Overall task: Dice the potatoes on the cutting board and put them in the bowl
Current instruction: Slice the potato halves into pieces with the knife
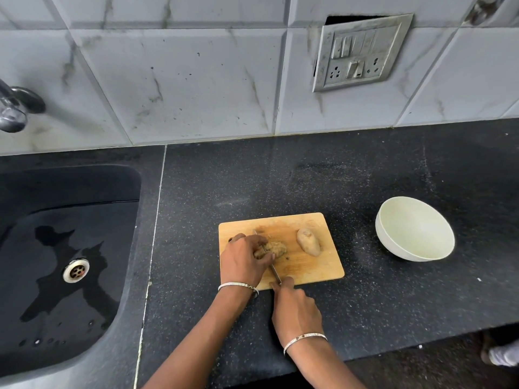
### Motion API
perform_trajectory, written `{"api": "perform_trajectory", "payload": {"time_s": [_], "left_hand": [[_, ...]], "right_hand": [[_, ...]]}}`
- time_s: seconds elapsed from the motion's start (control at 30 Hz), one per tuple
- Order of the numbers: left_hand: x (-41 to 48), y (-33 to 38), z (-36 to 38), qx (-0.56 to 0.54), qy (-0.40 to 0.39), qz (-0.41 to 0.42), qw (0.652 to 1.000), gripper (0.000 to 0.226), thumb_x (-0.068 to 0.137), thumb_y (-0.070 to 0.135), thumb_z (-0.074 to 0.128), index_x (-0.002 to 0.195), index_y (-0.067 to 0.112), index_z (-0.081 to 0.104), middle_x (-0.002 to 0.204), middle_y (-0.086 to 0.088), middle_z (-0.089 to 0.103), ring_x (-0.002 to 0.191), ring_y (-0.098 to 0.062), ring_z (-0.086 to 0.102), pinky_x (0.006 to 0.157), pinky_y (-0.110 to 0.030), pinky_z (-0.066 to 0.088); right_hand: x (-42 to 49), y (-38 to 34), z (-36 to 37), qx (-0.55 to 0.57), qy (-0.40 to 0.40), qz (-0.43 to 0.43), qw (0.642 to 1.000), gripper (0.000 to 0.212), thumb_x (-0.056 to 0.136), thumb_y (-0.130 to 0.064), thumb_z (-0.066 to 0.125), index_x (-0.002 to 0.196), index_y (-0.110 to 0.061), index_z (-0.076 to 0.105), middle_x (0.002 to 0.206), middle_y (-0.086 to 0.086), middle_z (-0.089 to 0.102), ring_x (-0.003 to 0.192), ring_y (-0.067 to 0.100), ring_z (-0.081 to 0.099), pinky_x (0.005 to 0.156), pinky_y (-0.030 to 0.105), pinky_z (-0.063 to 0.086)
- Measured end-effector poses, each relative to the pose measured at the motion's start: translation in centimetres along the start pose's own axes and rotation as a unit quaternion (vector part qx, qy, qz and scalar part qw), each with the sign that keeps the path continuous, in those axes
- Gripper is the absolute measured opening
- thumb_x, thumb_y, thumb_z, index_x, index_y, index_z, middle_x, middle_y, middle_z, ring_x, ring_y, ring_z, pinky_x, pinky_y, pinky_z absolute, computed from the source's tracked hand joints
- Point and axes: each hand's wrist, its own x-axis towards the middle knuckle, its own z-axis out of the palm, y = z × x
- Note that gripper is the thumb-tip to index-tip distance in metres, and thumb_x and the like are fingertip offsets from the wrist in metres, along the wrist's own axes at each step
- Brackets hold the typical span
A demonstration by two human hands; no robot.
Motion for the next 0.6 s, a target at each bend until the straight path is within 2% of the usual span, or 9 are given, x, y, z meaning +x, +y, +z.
{"api": "perform_trajectory", "payload": {"time_s": [0.4, 0.6], "left_hand": [[-0.31, 0.13, 0.04, -0.017, 0.008, -0.023, 1.0, 0.037, 0.074, 0.046, 0.076, 0.109, 0.037, 0.069, 0.093, 0.011, 0.056, 0.079, -0.006, 0.051, 0.066, -0.019, 0.033], [-0.16, 0.3, 0.16, -0.038, 0.009, -0.042, 0.998, 0.035, 0.071, 0.043, 0.078, 0.105, 0.036, 0.07, 0.097, 0.01, 0.061, 0.079, -0.005, 0.051, 0.067, -0.02, 0.037]], "right_hand": [[-0.05, 0.17, 0.06, 0.002, 0.0, -0.001, 1.0, 0.039, 0.104, -0.043, 0.02, 0.125, -0.018, 0.042, 0.114, 0.008, 0.066, 0.108, 0.033, 0.063, 0.075, 0.039, 0.048], [-0.24, 0.24, 0.1, -0.002, -0.002, 0.0, 1.0, 0.039, 0.104, -0.044, 0.02, 0.124, -0.018, 0.041, 0.113, 0.006, 0.066, 0.108, 0.032, 0.063, 0.073, 0.038, 0.047]]}}
